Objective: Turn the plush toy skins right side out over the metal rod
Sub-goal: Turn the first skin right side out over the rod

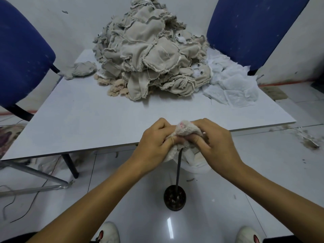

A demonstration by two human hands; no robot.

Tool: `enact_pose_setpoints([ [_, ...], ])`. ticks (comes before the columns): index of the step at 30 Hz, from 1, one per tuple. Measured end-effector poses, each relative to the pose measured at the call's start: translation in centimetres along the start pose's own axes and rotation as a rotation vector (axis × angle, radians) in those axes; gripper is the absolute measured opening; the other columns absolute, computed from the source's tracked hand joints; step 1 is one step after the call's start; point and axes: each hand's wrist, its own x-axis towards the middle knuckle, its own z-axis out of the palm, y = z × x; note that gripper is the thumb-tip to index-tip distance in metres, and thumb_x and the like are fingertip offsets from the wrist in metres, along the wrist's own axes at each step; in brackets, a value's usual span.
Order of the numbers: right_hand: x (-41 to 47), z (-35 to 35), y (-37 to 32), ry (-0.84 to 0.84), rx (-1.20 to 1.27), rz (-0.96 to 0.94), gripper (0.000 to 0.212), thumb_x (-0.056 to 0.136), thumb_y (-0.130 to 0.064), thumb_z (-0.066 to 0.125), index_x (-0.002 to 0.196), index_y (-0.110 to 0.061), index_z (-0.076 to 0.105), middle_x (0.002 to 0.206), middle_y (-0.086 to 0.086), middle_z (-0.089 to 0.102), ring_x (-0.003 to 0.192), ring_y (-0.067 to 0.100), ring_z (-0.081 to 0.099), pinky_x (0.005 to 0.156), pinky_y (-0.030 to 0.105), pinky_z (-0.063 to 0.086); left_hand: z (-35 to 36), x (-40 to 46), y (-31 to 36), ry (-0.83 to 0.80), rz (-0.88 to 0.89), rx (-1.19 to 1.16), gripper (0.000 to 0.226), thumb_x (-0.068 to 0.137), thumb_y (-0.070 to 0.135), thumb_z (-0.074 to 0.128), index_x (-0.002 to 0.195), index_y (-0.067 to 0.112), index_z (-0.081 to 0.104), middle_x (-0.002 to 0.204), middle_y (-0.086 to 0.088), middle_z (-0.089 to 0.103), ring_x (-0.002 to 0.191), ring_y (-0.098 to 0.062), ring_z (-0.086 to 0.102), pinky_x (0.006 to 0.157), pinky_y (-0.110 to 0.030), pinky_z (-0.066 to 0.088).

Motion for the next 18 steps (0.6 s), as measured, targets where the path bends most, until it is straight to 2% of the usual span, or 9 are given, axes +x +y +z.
enact_pose_setpoints([
  [2,0.3,-0.1,-0.1,0.072,-0.001,-0.027,0.006,0.091,-0.009,0.07,0.097,-0.009,0.069,0.084,-0.004,0.061,0.075,0.007,0.052,0.068,0.009,0.036,-0.1,0.3,0.1,0.098,0.072,0.032,0.021,0.094,0.018,0.063,0.112,0.015,0.074,0.087,-0.001,0.05,0.077,-0.009,0.05,0.071,-0.014,0.039],
  [4,0.2,0.1,0.2,0.035,-0.041,0.006,0.01,0.088,-0.006,0.072,0.082,-0.005,0.064,0.073,-0.001,0.056,0.066,0.01,0.046,0.061,0.013,0.033,0.0,0.4,0.1,0.066,0.072,0.071,0.01,0.092,0.017,0.065,0.095,0.014,0.074,0.086,-0.001,0.049,0.073,-0.007,0.046,0.068,-0.013,0.035],
  [6,-0.3,0.6,0.8,-0.073,-0.076,0.067,0.022,0.086,-0.005,0.074,0.072,-0.001,0.057,0.065,0.004,0.051,0.061,0.015,0.042,0.057,0.016,0.031,0.3,0.1,0.0,-0.038,0.001,0.084,0.028,0.089,0.019,0.072,0.068,0.029,0.057,0.083,0.005,0.045,0.071,-0.005,0.042,0.066,-0.011,0.032],
  [8,-0.7,1.0,1.1,-0.141,-0.08,0.094,0.02,0.085,-0.004,0.073,0.073,0.003,0.059,0.066,0.009,0.054,0.062,0.019,0.044,0.058,0.017,0.032,0.6,-0.1,-0.4,-0.18,-0.092,0.1,0.044,0.085,0.027,0.077,0.064,0.041,0.04,0.083,0.011,0.038,0.075,-0.003,0.038,0.068,-0.008,0.033],
  [10,-0.9,1.0,1.2,-0.148,-0.069,0.087,0.019,0.086,-0.005,0.073,0.075,0.002,0.059,0.067,0.008,0.054,0.062,0.015,0.045,0.058,0.018,0.032,0.6,-0.1,-0.6,-0.285,-0.104,0.215,0.044,0.084,0.032,0.077,0.07,0.039,0.036,0.086,0.012,0.034,0.079,-0.005,0.04,0.068,-0.011,0.035],
  [12,-0.8,0.8,1.1,-0.148,-0.044,0.06,0.016,0.088,-0.011,0.072,0.079,-0.007,0.059,0.071,0.001,0.056,0.066,0.01,0.047,0.06,0.015,0.033,0.1,-0.2,-0.8,-0.317,-0.077,0.276,0.033,0.085,0.029,0.075,0.083,0.039,0.044,0.088,0.016,0.036,0.089,-0.012,0.046,0.068,-0.017,0.037],
  [13,-0.7,0.7,1.0,-0.149,-0.013,0.048,0.012,0.089,-0.015,0.072,0.085,-0.012,0.06,0.076,-0.001,0.059,0.071,0.008,0.05,0.062,0.014,0.034,-0.2,-0.2,-0.8,-0.296,-0.055,0.252,0.027,0.085,0.026,0.074,0.096,0.037,0.052,0.091,0.017,0.043,0.091,-0.014,0.05,0.069,-0.017,0.038],
  [15,-0.5,0.5,0.8,-0.097,0.049,0.011,0.012,0.089,-0.022,0.071,0.094,-0.022,0.061,0.086,-0.005,0.062,0.08,0.003,0.054,0.068,0.011,0.036,-0.8,-0.2,-0.7,-0.188,-0.049,0.108,0.047,0.083,0.02,0.075,0.124,0.034,0.056,0.097,0.014,0.061,0.088,-0.009,0.059,0.072,-0.017,0.046],
  [18,-0.1,0.6,0.7,0.064,0.089,-0.058,0.009,0.088,-0.016,0.067,0.096,-0.014,0.064,0.089,-0.004,0.06,0.083,0.004,0.054,0.071,0.011,0.037,-1.9,0.4,0.0,-0.014,-0.026,-0.135,0.054,0.076,0.007,0.079,0.121,0.031,0.06,0.098,0.006,0.069,0.087,-0.013,0.067,0.077,-0.031,0.056],
])
